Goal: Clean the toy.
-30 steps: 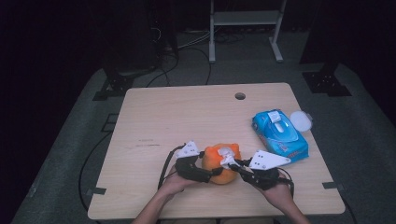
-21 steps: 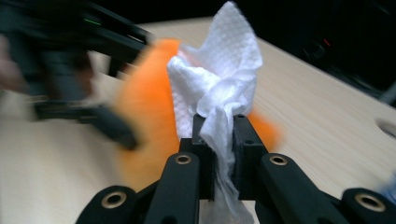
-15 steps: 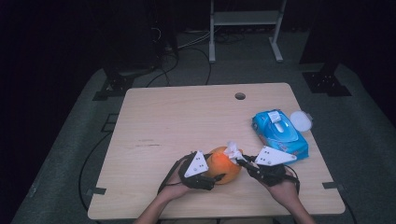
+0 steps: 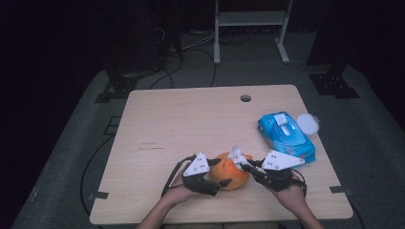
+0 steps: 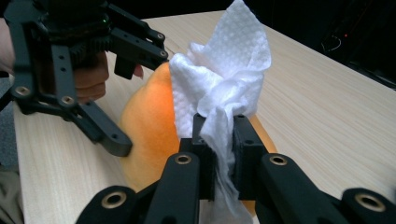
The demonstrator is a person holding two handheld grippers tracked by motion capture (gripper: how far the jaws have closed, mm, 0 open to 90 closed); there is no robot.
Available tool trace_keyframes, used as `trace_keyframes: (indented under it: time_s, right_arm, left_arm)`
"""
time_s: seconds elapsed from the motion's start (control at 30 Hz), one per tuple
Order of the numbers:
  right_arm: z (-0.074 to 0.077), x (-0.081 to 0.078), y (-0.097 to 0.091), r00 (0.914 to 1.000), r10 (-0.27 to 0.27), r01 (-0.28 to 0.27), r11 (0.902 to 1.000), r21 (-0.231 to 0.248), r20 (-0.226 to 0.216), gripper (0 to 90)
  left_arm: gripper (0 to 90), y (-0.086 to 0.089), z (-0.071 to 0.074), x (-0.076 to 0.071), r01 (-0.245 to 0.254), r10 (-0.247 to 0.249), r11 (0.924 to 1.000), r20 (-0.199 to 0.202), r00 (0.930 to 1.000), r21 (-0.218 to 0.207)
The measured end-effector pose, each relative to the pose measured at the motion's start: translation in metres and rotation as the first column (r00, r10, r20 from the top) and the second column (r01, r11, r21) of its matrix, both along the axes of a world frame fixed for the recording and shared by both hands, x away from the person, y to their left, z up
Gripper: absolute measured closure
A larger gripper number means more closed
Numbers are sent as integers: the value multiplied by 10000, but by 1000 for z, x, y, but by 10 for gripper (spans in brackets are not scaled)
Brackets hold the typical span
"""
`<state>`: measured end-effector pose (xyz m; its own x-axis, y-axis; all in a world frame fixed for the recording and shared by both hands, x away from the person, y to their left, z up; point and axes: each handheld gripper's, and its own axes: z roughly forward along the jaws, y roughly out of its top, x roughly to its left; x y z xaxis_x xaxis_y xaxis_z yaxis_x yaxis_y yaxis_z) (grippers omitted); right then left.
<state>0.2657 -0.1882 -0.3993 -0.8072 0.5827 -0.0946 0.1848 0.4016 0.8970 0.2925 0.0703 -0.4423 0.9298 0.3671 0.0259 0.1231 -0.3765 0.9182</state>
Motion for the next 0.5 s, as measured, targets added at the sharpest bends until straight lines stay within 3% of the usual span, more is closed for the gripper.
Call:
trace_keyframes:
  time_s: [0.13,0.23,0.4,0.5]
  right_arm:
    - [3,-9,16,9965,828,-822,9957,437,-113,813]
    - [6,-13,26,9939,1096,-1097,9939,103,133,813]
    - [1,1,6,9994,281,-275,9992,292,-194,813]
    - [-5,9,-10,9985,-340,340,9994,0,-420,813]
  left_arm:
    - [306,-5,-2,-6,326,-351,9982,495,9982,512]
    - [315,-4,-2,-8,431,-469,9969,585,9972,652]
    - [319,-2,-3,-6,551,-573,9972,428,9974,511]
    - [311,-2,-4,-6,716,-745,9959,522,9959,552]
